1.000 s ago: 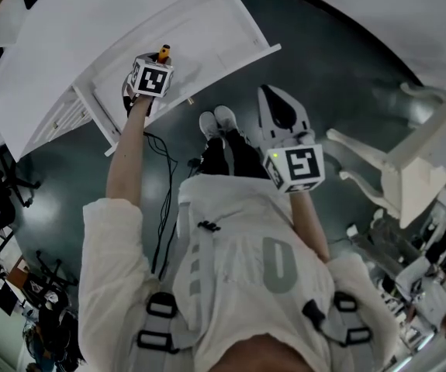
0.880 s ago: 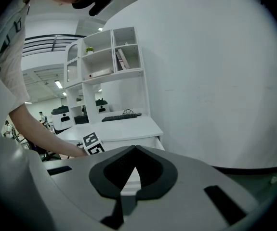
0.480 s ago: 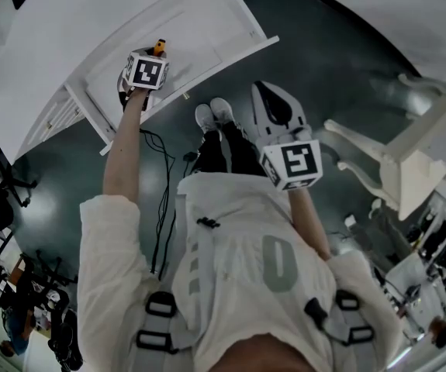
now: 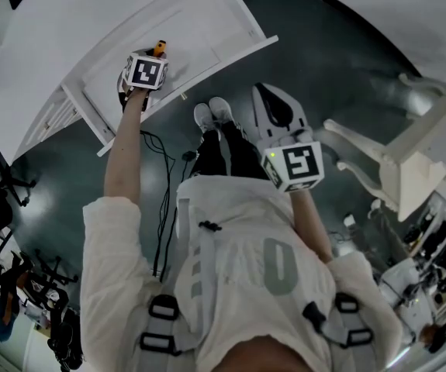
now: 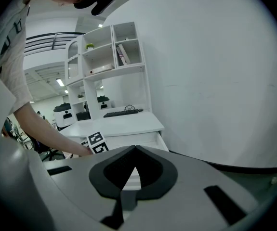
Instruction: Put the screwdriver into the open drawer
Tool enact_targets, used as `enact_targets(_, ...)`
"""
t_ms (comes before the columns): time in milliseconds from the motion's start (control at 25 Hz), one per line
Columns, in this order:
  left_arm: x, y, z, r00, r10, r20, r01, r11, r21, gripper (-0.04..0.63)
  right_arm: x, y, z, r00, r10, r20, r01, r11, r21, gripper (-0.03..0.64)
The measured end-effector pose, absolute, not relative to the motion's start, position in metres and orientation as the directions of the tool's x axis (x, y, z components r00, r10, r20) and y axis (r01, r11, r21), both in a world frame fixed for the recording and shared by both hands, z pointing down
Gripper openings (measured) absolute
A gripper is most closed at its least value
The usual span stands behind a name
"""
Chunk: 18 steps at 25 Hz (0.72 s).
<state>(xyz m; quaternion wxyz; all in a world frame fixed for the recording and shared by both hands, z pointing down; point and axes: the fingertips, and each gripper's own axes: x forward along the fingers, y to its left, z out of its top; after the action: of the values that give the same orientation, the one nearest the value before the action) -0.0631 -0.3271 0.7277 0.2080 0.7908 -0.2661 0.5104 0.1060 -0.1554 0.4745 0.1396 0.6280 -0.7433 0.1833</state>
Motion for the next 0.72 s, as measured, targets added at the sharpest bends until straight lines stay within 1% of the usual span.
enact_targets(160,-0.064,-0.332,0.722,0.33,-0.232,0.915,-0.632,-0.774,0.032,0.109,0.108,-0.155,0.476,-0.177,-0.878,0.445,-0.984,0.155,-0.087,-0.005)
enact_targets(280,-0.068,-0.329,0.727,0.327,-0.224,0.918,-0.65,-0.759,0.046,0.109,0.106,-0.154,0.476,-0.184,-0.874,0.449,-0.983,0.163,-0.086,-0.005)
enact_targets(400,-0.065,-0.328,0.725,0.335,-0.213,0.918,-0.638,-0.768,0.054,0.117,0.105,-0.152,0.477,-0.188,-0.874,0.448,-0.982,0.164,-0.093,-0.005)
enact_targets(520,-0.063,-0.326,0.72,0.338,-0.213,0.917,-0.629,-0.775,0.052,0.138,0.104,-0.15,0.477,-0.193,-0.873,0.448,-0.981,0.168,-0.096,-0.005)
enact_targets(720,-0.07,-0.328,0.721,0.331,-0.242,0.912,-0.652,-0.757,0.036,0.175,0.099,-0.148,0.477,-0.206,-0.868,0.451,-0.978,0.183,-0.095,-0.005)
